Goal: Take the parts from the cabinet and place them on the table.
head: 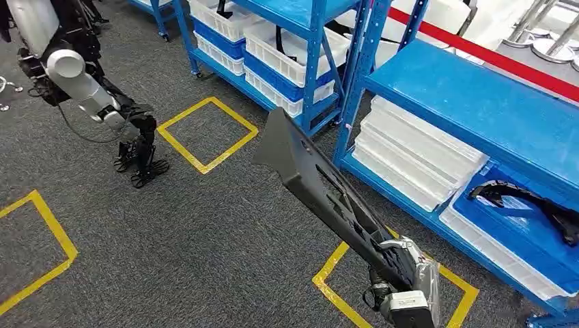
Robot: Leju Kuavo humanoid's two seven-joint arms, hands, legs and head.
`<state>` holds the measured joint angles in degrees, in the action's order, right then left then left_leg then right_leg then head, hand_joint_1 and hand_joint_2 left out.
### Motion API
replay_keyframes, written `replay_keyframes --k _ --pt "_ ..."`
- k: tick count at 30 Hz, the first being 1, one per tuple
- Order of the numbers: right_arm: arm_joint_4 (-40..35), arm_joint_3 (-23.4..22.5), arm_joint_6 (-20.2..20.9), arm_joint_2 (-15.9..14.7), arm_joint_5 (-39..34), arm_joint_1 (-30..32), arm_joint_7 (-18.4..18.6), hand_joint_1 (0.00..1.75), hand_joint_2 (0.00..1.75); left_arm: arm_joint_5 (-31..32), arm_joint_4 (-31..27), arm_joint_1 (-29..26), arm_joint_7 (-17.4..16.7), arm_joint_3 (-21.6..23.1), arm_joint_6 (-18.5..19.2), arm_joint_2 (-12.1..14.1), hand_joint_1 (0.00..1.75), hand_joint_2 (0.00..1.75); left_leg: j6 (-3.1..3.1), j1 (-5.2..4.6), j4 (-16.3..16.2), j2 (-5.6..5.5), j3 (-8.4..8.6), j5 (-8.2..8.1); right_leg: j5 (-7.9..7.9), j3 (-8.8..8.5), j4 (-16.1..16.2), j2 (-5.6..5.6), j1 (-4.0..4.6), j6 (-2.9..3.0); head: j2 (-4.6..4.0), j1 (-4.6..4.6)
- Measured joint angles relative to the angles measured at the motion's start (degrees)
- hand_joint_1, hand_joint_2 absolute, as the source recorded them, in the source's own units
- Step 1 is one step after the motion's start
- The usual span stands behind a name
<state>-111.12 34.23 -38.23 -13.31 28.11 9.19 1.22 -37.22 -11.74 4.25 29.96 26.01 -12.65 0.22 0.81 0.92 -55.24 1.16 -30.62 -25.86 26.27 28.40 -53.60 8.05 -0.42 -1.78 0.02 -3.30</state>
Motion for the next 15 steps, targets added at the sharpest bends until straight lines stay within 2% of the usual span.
replay_keyframes --k 1,2,3,4,5,6,7,8,9,10,11,12,13,15 --pt "0.2 0.0 0.0 0.0 -0.2 -0.2 -0.2 1.75 1.75 -0.1 0.0 -0.1 0.0 0.1 0.5 -0.2 0.00 0.00 0.34 0.22 0.1 -0.60 -0.02 0.23 1.12 0.24 -1.0 -2.74 -0.27 -0.59 0.00 0.06" --pt "0.3 0.1 0.0 0.0 -0.3 -0.2 -0.4 1.75 1.75 -0.2 0.0 0.0 -0.1 0.1 0.9 -0.4 0.00 0.00 0.63 0.23 0.1 -1.10 -0.19 0.41 3.52 1.66 -4.2 -5.46 -0.33 -0.65 0.00 0.18" --pt "0.5 0.1 0.0 0.0 -0.5 -0.2 -0.5 1.75 1.75 -0.4 0.0 0.2 -0.1 0.1 1.4 -0.5 0.00 0.00 0.92 0.17 0.1 -1.59 -0.46 0.60 6.26 3.92 -9.3 -6.80 -0.30 -0.70 0.00 0.24" --pt "0.8 0.1 0.0 0.0 -0.5 -0.2 -0.5 1.75 1.75 -0.7 0.0 0.2 -0.1 0.1 1.9 -0.7 0.00 0.00 1.13 0.01 0.1 -2.28 -0.78 0.75 8.61 6.51 -14.6 -7.43 -0.29 -0.68 0.00 0.24" --pt "1.0 0.1 0.0 0.0 -0.6 -0.2 -0.5 1.75 1.75 -0.9 0.0 0.2 -0.1 0.1 2.4 -0.7 0.00 0.00 1.33 -0.17 0.1 -3.03 -1.08 0.92 9.90 8.50 -18.6 -7.64 -0.27 -0.56 0.00 0.22" --pt "1.3 0.1 0.0 0.0 -0.6 -0.2 -0.5 1.75 1.75 -0.9 0.0 0.2 0.0 0.1 2.8 -0.7 0.00 0.00 1.39 -0.33 0.1 -3.84 -1.31 1.08 9.87 9.37 -20.1 -7.79 -0.24 -0.36 0.00 0.22" --pt "1.5 0.1 0.0 0.0 -0.6 -0.2 -0.5 1.75 1.75 -1.0 0.0 0.1 0.0 0.1 2.9 -0.7 0.00 0.00 1.38 -0.44 0.1 -4.68 -1.38 1.25 8.50 8.73 -18.7 -7.92 -0.14 0.02 0.00 0.22" --pt "1.7 0.1 0.0 0.0 -0.6 -0.2 -0.6 1.75 1.75 -1.0 0.0 0.0 0.0 0.1 2.9 -0.7 0.00 0.00 1.35 -0.55 0.1 -5.50 -1.39 1.37 6.23 6.91 -15.0 -8.11 0.00 0.54 0.00 0.22" --pt "1.8 0.1 0.0 0.0 -0.6 -0.3 -0.7 1.75 1.75 -1.1 0.0 0.0 0.0 0.1 3.0 -0.7 0.00 0.00 1.29 -0.67 0.1 -6.37 -1.31 1.49 3.31 4.18 -9.5 -8.87 0.20 1.24 0.00 0.22" --pt "1.8 0.1 0.0 0.0 -0.7 -0.4 -0.7 1.75 1.75 -1.2 0.0 0.1 0.0 0.1 3.0 -0.8 0.00 0.00 1.23 -0.66 0.1 -6.95 -1.31 1.60 1.10 1.86 -4.8 -10.47 0.42 1.90 0.00 0.22" --pt "1.9 0.2 0.0 0.0 -0.7 -0.7 -0.7 1.75 1.75 -1.2 0.0 0.3 0.0 0.1 3.0 -1.2 0.00 0.00 0.92 -0.79 0.0 -7.58 -1.64 1.81 0.71 0.12 -0.8 -13.40 0.64 2.86 0.00 0.15" --pt "1.9 0.2 0.0 0.0 -0.7 -0.9 -0.8 1.75 1.75 -1.3 0.0 0.4 -0.1 0.1 3.0 -1.3 0.00 0.00 0.59 -0.60 -0.1 -8.24 -1.93 2.02 0.47 0.18 -0.2 -12.38 0.67 2.49 0.00 0.22" --pt "2.0 0.2 0.0 0.0 -0.7 -1.0 -0.8 1.75 1.75 -1.4 0.0 0.4 -0.2 0.1 2.9 -1.3 0.00 0.00 0.28 -0.45 0.0 -8.74 -2.25 2.19 0.49 0.22 -0.3 -11.75 0.86 2.42 0.00 0.18" --pt "2.1 0.3 0.0 0.0 -0.7 -1.2 -0.9 1.75 1.75 -1.6 0.0 0.1 -0.2 0.1 2.9 -1.3 0.00 0.00 -0.65 -0.37 0.6 -10.22 -2.40 2.69 0.02 -0.06 0.6 -10.51 0.82 2.74 0.00 0.17"
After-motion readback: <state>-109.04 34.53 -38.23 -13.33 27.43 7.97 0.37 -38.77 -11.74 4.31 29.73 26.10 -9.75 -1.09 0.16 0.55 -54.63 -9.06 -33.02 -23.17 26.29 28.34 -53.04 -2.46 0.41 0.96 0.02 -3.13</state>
